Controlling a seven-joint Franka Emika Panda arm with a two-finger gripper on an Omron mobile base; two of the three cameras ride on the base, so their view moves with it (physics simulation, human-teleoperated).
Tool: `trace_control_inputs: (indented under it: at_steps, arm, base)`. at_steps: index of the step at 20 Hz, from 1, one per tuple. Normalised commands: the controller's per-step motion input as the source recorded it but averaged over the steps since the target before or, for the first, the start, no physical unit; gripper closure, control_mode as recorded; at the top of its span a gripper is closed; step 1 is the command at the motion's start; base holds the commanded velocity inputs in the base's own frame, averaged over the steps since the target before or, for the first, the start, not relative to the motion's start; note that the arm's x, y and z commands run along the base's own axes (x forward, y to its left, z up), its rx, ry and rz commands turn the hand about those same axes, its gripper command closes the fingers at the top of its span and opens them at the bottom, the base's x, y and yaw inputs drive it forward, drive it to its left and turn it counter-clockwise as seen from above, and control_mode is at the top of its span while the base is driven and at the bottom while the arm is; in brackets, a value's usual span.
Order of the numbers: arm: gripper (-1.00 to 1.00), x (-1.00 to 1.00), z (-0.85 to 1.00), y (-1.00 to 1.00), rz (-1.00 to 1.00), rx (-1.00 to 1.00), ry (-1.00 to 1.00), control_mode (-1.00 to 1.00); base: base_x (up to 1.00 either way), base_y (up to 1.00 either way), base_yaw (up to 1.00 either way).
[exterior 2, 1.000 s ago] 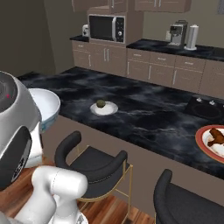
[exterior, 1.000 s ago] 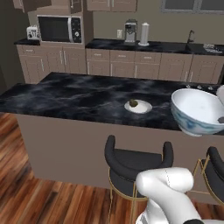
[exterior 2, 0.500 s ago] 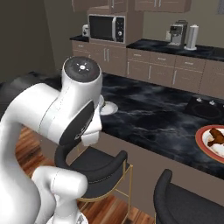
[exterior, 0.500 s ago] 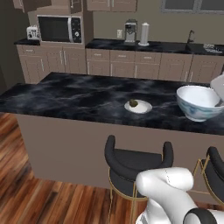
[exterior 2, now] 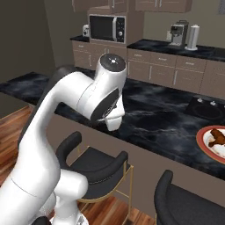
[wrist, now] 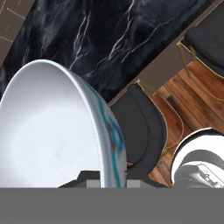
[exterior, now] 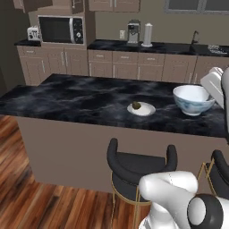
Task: Take the smaller bowl and place it next to the appetizer plate on the dining counter , and place the larger bowl next to the plate with cooked food.
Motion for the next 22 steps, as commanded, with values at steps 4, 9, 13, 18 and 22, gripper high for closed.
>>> trace_control_inputs:
  at_steps: [4,9,13,18,22]
  arm:
    - [1.00,0.78,-0.47,-0.05,0.00,-0.04,0.04,-1.00]
    - [1.00,0.36,-0.51,-0.24,0.02,0.00,-0.03,-1.00]
    - [1.00,0.55,-0.37,-0.20,0.00,0.00,0.00,-1.00]
    - [1.00,0.53,-0.33,-0.23,0.00,0.00,0.00,-1.00]
    - [1.00,0.41,-0.39,-0.23,0.00,0.05,0.00,-1.00]
  base:
    - [0.00,0.00,0.00]
    - [0.00,0.00,0.00]
    - [0.00,0.00,0.00]
    - [0.00,0.00,0.00]
    - [0.00,0.00,0.00]
